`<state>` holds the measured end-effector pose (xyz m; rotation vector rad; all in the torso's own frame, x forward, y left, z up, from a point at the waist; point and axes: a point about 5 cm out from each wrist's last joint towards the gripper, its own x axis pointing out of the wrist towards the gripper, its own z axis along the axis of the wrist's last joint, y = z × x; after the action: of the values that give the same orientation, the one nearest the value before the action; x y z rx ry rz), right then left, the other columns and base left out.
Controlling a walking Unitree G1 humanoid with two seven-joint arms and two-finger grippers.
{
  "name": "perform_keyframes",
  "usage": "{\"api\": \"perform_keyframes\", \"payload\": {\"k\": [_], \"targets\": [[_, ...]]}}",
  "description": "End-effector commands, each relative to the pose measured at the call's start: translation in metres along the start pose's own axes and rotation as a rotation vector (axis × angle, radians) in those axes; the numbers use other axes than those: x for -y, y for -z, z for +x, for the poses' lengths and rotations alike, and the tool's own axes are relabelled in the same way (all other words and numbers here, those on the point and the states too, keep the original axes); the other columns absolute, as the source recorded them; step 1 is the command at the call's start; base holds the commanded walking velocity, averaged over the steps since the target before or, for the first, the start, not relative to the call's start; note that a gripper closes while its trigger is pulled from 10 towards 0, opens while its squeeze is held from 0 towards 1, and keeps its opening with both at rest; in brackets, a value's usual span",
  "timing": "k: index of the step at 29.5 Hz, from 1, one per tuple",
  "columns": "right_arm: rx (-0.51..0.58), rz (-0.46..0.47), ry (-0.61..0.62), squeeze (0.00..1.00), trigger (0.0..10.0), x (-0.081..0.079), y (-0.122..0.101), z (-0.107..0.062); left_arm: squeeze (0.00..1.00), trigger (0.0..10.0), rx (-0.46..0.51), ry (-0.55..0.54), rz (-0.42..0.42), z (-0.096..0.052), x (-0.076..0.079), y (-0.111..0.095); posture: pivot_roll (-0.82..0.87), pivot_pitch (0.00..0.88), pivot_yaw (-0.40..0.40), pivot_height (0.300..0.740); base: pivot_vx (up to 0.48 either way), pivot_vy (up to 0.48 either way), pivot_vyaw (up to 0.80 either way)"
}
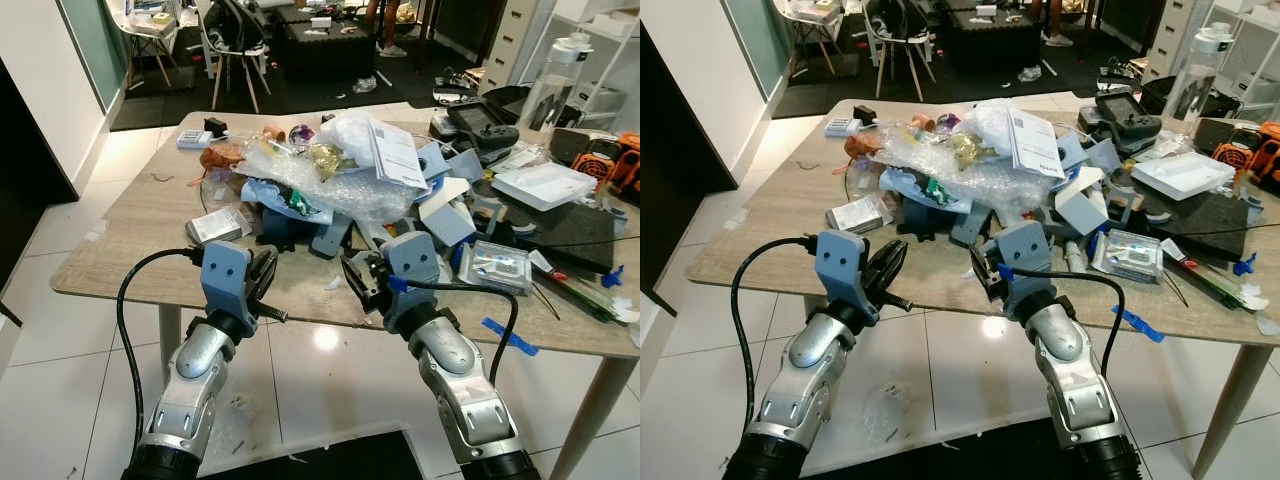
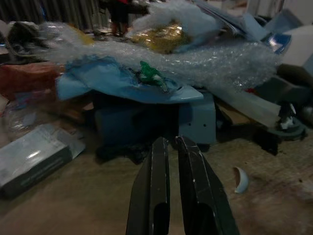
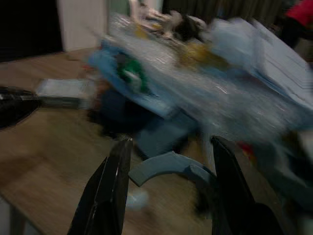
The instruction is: Picking trash to rubbish bin
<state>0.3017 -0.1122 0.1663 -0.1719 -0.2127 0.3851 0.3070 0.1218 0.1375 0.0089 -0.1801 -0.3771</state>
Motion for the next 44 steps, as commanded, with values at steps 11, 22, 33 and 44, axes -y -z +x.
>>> {"api": "perform_keyframes", "payload": {"k": [11,22,33,44], "targets": [[-0.049,0.021,0.068,0.00,10.0,0.006,0.016,-0.005,0.00,10.0,-0.029,-0.064,0.030,-0.001,-0.004,0.006,-0.02,0.052,0.034,0.740,0.000,0.000,-0.80],[-0.092,0.081,0.181,0.00,10.0,0.020,0.029,-0.013,0.00,10.0,-0.065,-0.123,0.036,-0.005,-0.012,0.014,-0.03,0.057,0.029,0.740,0.000,0.000,-0.80],[-0.122,0.100,0.174,0.00,10.0,0.015,0.037,-0.018,0.00,10.0,-0.060,-0.117,0.024,-0.006,-0.010,0.014,-0.02,0.064,0.030,0.740,0.000,0.000,-0.80],[-0.189,0.100,0.169,0.00,10.0,0.012,0.056,-0.030,0.00,10.0,-0.072,-0.095,-0.011,-0.010,-0.005,0.019,-0.02,0.071,0.024,0.740,0.000,0.000,-0.80]]}}
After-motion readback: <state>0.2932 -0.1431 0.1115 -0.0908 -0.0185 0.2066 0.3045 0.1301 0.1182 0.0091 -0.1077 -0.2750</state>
